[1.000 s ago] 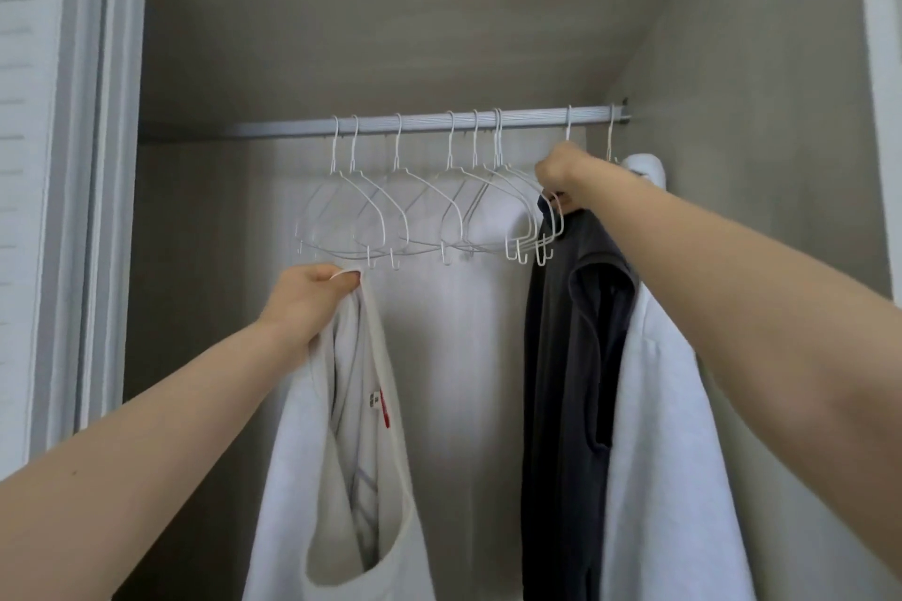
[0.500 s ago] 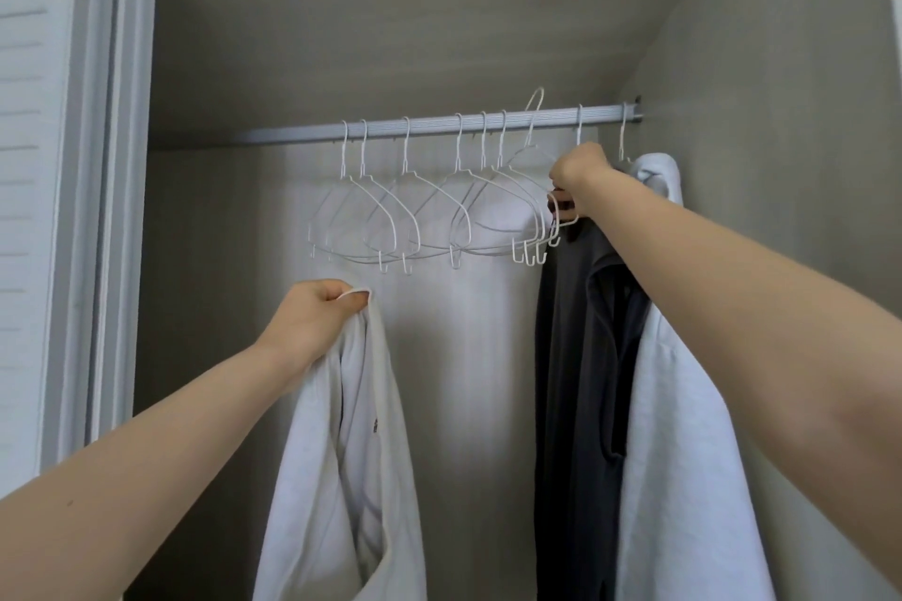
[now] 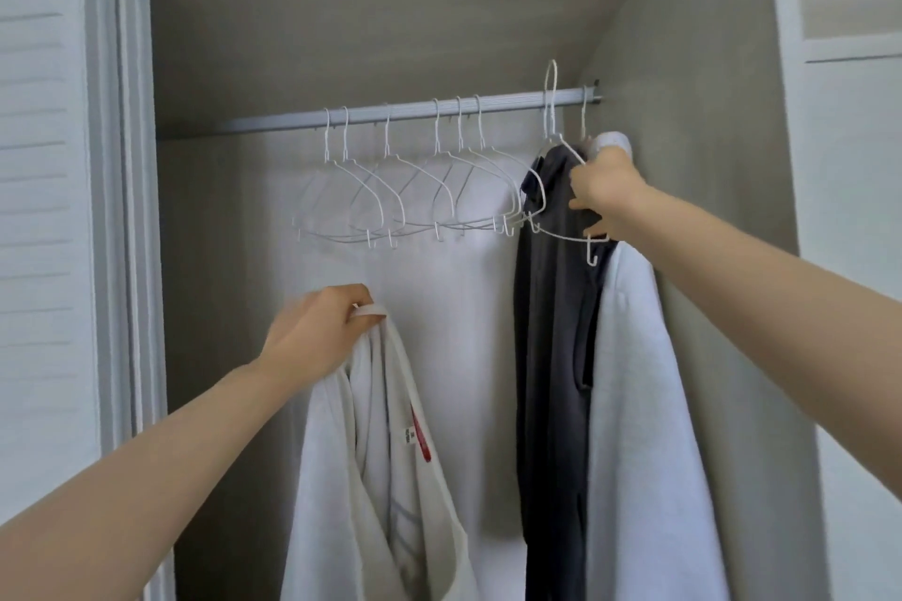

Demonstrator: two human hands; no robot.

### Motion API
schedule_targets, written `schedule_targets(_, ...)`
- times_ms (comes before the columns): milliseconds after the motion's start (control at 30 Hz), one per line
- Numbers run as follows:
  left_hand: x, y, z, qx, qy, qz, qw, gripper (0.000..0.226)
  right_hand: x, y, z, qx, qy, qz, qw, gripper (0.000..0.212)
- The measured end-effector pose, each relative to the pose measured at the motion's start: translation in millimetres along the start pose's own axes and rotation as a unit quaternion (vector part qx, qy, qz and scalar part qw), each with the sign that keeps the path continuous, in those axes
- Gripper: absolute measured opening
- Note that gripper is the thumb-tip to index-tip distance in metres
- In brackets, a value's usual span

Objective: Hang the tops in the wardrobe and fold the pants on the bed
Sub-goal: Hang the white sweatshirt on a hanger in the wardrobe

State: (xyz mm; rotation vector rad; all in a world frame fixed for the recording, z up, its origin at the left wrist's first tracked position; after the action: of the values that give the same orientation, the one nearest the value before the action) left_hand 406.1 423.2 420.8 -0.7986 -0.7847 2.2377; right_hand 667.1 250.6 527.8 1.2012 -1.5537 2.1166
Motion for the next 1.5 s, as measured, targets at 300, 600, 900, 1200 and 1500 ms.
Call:
schedule_targets(300, -6, 52, -22, -0.055, -0.389, -0.109, 0.913, 0.021, -28, 121, 18, 0.072, -0.043, -0.089, 0.993, 0.024)
schedule_targets(600, 64, 65, -41, -0.002, 0.161, 0.222, 0.962, 0.017, -45, 216, 43, 0.265, -0.156, -0.208, 0.928, 0.023)
schedule_targets(900, 90, 89, -68, 0.118, 0.357, 0.402, 0.835, 0.009, -31, 241, 63, 0.368, -0.198, -0.185, 0.890, 0.024)
schedule_targets(1200, 67, 89, -63, 0.178, 0.310, 0.295, 0.886, 0.018, -59, 257, 20, 0.358, -0.193, -0.200, 0.892, 0.027)
schedule_targets(1500, 23, 83, -34, 0.160, 0.383, 0.191, 0.889, 0.029, -100, 298, -50, 0.332, -0.305, -0.204, 0.869, 0.027)
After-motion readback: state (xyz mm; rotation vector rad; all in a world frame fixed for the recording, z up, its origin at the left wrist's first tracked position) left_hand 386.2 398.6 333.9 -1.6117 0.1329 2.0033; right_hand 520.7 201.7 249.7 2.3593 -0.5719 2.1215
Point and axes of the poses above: each hand's wrist, its own y-axis away from the middle knuckle, its own z-axis out of the back of the hand, x = y × z, the point moved 5 cm from there along -y, towards the middle knuckle, and after that the axes turned 11 degrees about z, right-handed, at the moved point
